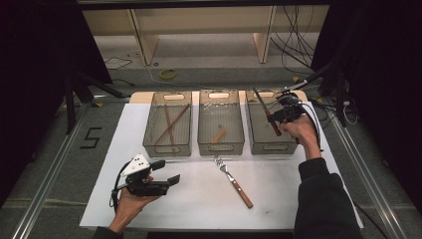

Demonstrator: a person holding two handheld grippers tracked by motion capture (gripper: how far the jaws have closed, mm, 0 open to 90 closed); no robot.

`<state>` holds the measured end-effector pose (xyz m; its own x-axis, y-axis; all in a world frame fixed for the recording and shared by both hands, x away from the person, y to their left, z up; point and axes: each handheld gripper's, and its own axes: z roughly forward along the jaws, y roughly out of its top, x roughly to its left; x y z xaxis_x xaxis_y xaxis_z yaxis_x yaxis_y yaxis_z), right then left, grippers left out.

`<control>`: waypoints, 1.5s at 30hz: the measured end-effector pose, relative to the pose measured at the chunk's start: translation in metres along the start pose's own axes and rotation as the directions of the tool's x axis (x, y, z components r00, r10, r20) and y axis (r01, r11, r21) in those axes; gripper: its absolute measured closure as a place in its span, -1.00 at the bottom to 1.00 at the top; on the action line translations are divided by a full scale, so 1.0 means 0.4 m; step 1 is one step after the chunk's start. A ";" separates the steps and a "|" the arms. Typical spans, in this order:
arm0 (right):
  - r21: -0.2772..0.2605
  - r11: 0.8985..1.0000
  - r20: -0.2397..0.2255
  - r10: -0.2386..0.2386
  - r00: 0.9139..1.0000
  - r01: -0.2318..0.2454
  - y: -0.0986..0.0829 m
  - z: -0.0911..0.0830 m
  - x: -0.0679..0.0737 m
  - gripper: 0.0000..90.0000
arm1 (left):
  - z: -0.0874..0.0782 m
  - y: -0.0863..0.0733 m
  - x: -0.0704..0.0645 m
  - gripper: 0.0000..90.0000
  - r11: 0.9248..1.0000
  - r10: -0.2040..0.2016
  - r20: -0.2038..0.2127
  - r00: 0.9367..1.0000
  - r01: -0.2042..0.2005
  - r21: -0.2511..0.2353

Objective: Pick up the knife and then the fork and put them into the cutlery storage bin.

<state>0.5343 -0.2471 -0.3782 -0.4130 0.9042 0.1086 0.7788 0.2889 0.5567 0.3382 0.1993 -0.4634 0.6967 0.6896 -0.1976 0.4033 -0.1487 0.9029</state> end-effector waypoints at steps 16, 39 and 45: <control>0.049 0.998 0.017 0.025 1.000 -0.026 -0.013 0.044 0.001 0.72 | 0.000 0.000 0.001 -0.62 1.000 -0.002 -0.002 1.000 0.002 0.002; 0.088 0.995 0.017 0.038 0.999 -0.039 -0.026 0.071 0.002 0.71 | -0.001 0.000 0.002 -0.62 1.000 -0.004 -0.003 1.000 0.004 0.000; 0.084 0.995 -0.008 0.052 0.999 -0.052 -0.023 0.071 0.004 0.50 | -0.001 0.000 0.003 -0.62 1.000 -0.006 -0.002 1.000 0.006 0.001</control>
<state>0.5401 -0.2394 -0.4065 -0.3753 0.9157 0.1438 0.8362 0.2675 0.4788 0.3388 0.2003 -0.4633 0.6932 0.6919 -0.2019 0.4077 -0.1454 0.9015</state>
